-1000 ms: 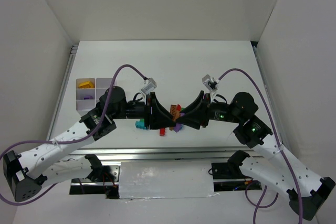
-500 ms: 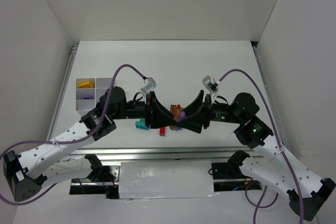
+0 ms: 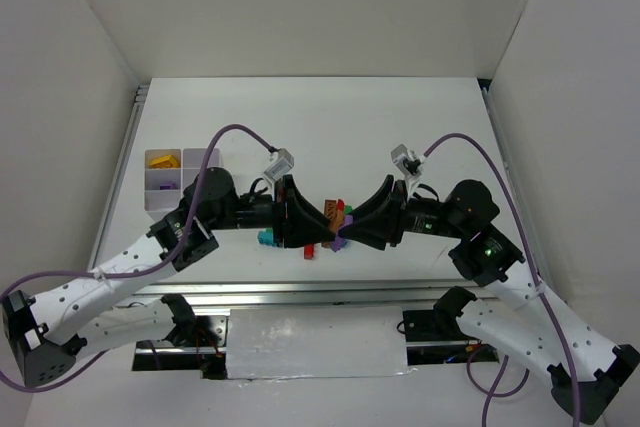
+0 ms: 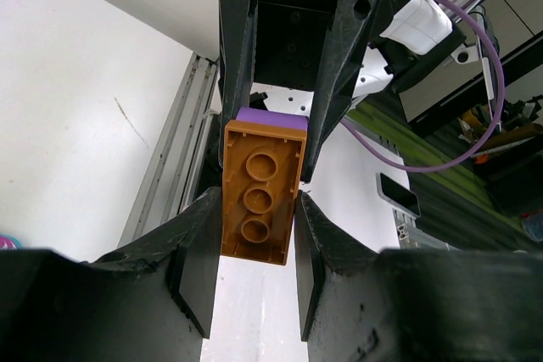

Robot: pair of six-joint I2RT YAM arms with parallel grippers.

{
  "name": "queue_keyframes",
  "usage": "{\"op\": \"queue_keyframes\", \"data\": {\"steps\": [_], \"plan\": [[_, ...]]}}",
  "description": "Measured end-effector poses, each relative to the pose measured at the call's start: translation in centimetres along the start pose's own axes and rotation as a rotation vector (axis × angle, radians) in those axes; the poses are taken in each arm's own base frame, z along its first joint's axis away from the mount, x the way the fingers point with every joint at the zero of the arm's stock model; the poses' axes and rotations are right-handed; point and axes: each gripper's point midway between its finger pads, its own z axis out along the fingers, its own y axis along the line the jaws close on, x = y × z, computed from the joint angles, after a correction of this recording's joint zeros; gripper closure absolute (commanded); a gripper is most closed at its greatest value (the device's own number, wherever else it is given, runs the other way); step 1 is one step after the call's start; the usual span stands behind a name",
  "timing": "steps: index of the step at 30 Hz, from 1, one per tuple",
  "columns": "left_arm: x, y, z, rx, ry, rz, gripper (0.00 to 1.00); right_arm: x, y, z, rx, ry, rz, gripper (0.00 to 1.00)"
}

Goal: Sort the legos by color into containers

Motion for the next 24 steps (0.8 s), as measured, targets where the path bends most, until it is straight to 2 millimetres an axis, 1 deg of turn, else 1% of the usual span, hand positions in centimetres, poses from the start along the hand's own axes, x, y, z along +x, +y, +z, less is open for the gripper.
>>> {"op": "queue_keyframes", "data": {"steps": [4,7,8,11,14,16,18,19,21,23,24], "plan": [[-0.1,0.0,-0.1,-0.001,-0.002,0.003,1.0,0.0,0.1,0.0,-0.008,0.002,-0.01,1.0],[-0.2,0.1,-0.5,-0.002,-0.002,0.003,1.0,0.1,0.0,0.0,-0.015,0.009,-0.026,1.0],[-0.4,0.3,-0.9,-0.015,-0.007,0.0,1.0,0.3,0.1,-0.1,-0.026,0.02,-0.034,1.0],[-2.0,1.6,-2.4,-0.075,-0.059,0.009,1.0,0.6,0.6,-0.5,-0.056,0.038,-0.055,1.0],[-2.8,1.8,-3.3,-0.098,-0.083,0.017,1.0,0.8,0.8,-0.6,-0.071,0.046,-0.071,1.0],[-3.2,2.1,-3.8,-0.126,-0.091,0.014,1.0,0.7,0.5,-0.7,-0.051,0.041,-0.075,1.0],[-3.7,3.4,-4.6,-0.21,-0.109,-0.011,1.0,0.5,-0.2,-0.8,-0.003,0.023,-0.077,1.0],[-4.3,4.5,-5.4,-0.283,-0.133,-0.035,1.0,0.3,-0.6,-0.9,0.028,0.011,-0.077,1.0],[-5.9,7.5,-7.9,-0.502,-0.22,-0.098,1.0,0.1,-1.5,-1.3,0.095,-0.013,-0.07,1.0],[-7.2,10.5,-11.9,-0.751,-0.335,-0.188,1.0,-0.1,-2.4,-1.6,0.157,-0.033,-0.059,1.0],[-7.6,12.1,-14.9,-0.909,-0.419,-0.254,1.0,-0.2,-2.9,-1.7,0.189,-0.042,-0.053,1.0]]}}
